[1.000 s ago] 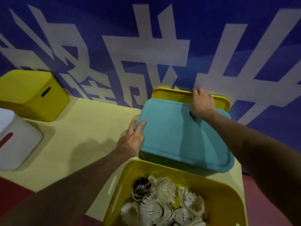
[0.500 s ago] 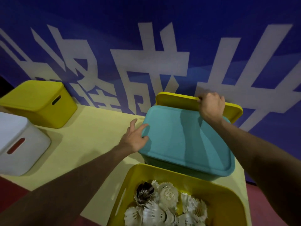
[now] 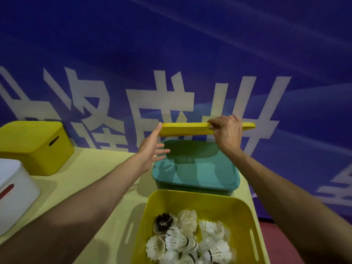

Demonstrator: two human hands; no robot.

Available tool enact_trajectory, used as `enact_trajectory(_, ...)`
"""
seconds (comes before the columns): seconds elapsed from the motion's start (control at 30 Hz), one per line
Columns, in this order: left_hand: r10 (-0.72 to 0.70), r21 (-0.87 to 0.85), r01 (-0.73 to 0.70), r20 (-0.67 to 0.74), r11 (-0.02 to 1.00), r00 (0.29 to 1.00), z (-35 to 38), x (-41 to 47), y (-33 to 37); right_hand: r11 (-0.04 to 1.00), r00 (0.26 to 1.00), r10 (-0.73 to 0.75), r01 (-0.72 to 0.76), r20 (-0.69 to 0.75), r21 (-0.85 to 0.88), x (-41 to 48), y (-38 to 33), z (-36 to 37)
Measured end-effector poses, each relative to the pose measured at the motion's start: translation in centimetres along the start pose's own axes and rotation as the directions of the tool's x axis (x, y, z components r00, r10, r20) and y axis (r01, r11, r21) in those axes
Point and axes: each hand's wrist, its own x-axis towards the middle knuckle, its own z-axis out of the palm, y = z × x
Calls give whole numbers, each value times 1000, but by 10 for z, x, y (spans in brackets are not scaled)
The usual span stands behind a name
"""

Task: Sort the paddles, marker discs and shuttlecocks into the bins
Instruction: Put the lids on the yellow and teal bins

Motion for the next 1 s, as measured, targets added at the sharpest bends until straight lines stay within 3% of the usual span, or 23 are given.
enact_trajectory(0.13, -46, -383, 91, 125, 919, 991, -21, -36, 2, 997, 997, -78, 77, 18, 30, -33, -41, -33)
enact_trajectory(0.3, -53, -583, 133, 152, 801, 987, -65, -82, -11, 985, 975, -171, 173, 144, -1, -90, -80, -59)
enact_trajectory(0.4, -52, -492, 93, 95, 866, 994, -91, -109, -28, 986, 960, -161, 147, 230, 74, -132, -94, -72)
enact_trajectory(0.47, -42, -437, 70, 73, 897, 996, -105, -126, -44, 996, 976, -51, 35, 213, 76, -157, -101, -83)
enact_trajectory(0.6, -32, -421, 75, 110, 904, 993, -127, -153, -69, 958, 949, 219, -165, 226, -236, -187, -106, -106)
enact_trajectory(0.67, -21, -368, 68, 130, 927, 991, -134, -163, -79, 890, 880, 403, -312, 253, -333, -199, -103, -119)
enact_trajectory(0.8, -16, -283, 69, 185, 957, 983, -138, -177, -98, 722, 646, 679, -672, 348, -163, -218, -94, -132)
enact_trajectory(0.87, -13, -226, 56, 190, 973, 982, -135, -181, -108, 644, 558, 746, -743, 363, -183, -229, -87, -135)
enact_trajectory(1.0, 14, 26, -17, 132, 1000, 991, -122, -182, -137, 571, 504, 795, -809, 338, -138, -256, -59, -131)
